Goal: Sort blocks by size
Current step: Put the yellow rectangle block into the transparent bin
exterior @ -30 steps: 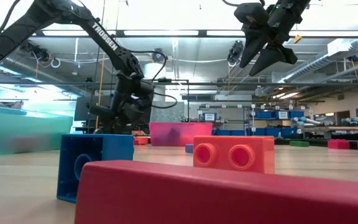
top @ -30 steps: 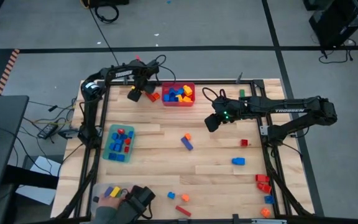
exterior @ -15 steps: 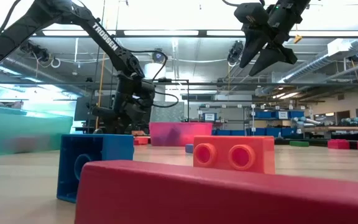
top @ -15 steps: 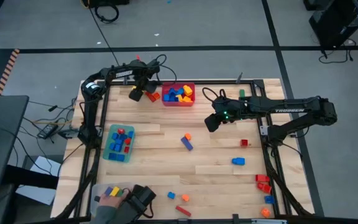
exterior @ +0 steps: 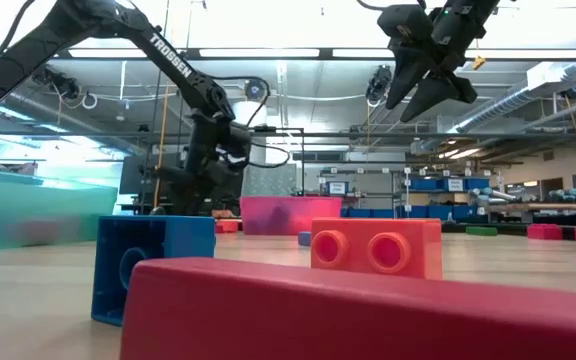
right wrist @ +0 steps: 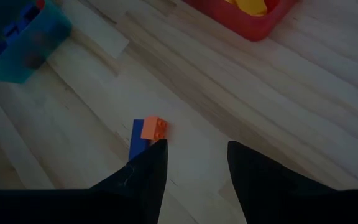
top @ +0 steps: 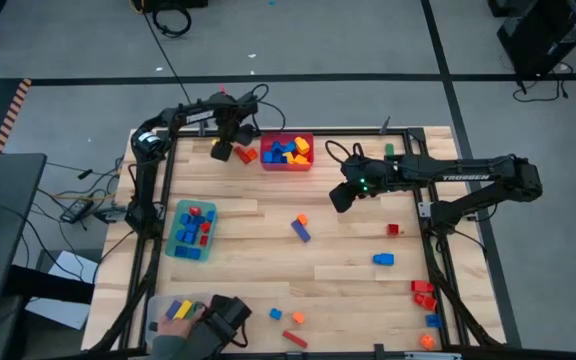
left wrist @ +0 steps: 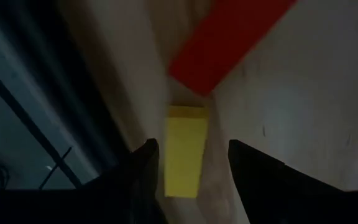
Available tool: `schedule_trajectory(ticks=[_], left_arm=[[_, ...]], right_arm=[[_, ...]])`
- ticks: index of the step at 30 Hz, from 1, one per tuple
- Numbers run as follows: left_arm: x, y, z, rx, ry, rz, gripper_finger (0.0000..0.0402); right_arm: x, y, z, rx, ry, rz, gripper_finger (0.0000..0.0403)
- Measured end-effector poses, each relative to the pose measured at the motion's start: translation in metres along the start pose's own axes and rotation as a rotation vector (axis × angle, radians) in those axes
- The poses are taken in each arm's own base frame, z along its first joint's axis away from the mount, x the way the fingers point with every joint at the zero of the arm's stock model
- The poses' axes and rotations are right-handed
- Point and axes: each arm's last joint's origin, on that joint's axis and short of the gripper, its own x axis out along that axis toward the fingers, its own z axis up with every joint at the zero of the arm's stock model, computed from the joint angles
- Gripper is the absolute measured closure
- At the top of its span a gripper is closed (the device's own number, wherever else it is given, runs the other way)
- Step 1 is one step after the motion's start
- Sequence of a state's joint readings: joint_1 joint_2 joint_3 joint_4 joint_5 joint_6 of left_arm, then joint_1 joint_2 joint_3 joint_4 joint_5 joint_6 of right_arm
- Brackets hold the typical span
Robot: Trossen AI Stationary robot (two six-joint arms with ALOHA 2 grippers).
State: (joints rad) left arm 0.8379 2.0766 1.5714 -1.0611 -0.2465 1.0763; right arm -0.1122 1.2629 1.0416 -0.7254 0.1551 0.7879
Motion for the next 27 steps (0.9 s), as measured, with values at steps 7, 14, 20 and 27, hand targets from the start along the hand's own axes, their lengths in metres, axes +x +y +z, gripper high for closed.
schedule_trajectory(ticks=[7, 14, 20, 27], left_arm=[[-0.021, 0.012, 0.002, -0.032, -0.046, 0.057, 0.02], [-0.02, 0.012, 0.009, -0.116, -0.059, 0.07, 0.02], [-0.018, 0.014, 0.023, -0.179, -0.027, 0.08, 0.02], [-0.023, 0.027, 0.041, -0.216, -0.045, 0.106, 0.02]], right_arm=[[0.001, -0.002, 0.002, 0.005, 0.008, 0.006, 0.0222], [0.001, -0.002, 0.002, -0.012, 0.008, 0.007, 0.0222], [0.001, -0.002, 0.003, -0.014, 0.001, 0.012, 0.0222], [0.001, -0.004, 0.007, -0.001, 0.005, 0.032, 0.0222]])
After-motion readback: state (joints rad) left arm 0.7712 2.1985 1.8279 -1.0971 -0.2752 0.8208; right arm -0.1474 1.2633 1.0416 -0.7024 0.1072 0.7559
